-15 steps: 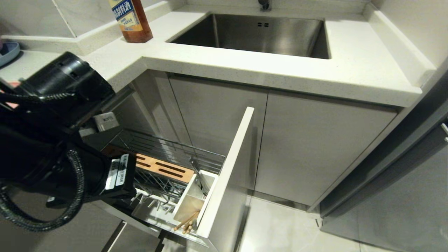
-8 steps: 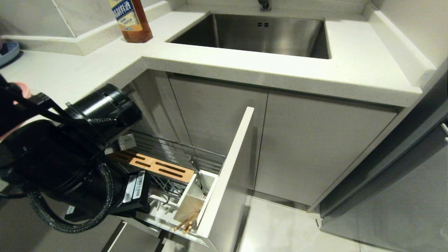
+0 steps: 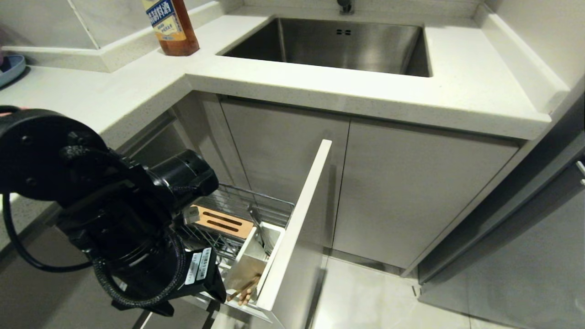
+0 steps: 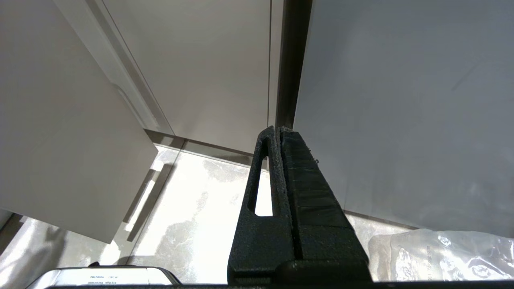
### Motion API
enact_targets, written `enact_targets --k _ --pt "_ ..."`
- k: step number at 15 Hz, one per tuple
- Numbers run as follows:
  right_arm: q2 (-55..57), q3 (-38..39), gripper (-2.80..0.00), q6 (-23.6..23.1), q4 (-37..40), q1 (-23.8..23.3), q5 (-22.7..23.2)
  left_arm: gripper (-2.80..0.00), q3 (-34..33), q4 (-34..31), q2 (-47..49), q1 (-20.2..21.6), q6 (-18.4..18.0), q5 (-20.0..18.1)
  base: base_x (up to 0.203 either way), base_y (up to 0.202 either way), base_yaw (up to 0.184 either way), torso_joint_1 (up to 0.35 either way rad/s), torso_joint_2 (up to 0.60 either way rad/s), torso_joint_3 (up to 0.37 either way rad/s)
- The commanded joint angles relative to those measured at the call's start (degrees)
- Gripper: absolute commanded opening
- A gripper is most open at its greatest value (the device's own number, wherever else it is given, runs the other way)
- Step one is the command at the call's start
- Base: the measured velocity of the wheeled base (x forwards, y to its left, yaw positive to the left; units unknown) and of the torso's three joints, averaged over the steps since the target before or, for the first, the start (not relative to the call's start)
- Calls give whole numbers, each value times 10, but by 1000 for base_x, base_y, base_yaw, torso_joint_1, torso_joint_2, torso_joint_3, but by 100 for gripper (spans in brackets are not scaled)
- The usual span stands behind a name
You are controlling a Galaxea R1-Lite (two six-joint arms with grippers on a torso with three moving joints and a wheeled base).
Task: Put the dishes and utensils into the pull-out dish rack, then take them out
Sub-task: Take the chopsticks out of the cupboard
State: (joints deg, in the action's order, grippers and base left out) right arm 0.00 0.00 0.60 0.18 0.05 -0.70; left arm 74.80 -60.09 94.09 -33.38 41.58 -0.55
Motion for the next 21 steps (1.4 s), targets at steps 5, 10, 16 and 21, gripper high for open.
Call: enact_targets --k 5,10,16,21 --pt "0 2 -280 0 0 0 0 0 -13 2 69 9 3 -20 0 0 0 0 0 0" --pt "0 1 -280 0 0 0 0 0 -15 36 115 38 2 -27 0 0 0 0 0 0" --pt "0 1 -280 0 0 0 0 0 -19 48 135 57 0 -36 0 0 0 0 0 0" --pt "0 1 -280 0 0 0 0 0 -14 61 151 69 -3 -52 0 0 0 0 0 0"
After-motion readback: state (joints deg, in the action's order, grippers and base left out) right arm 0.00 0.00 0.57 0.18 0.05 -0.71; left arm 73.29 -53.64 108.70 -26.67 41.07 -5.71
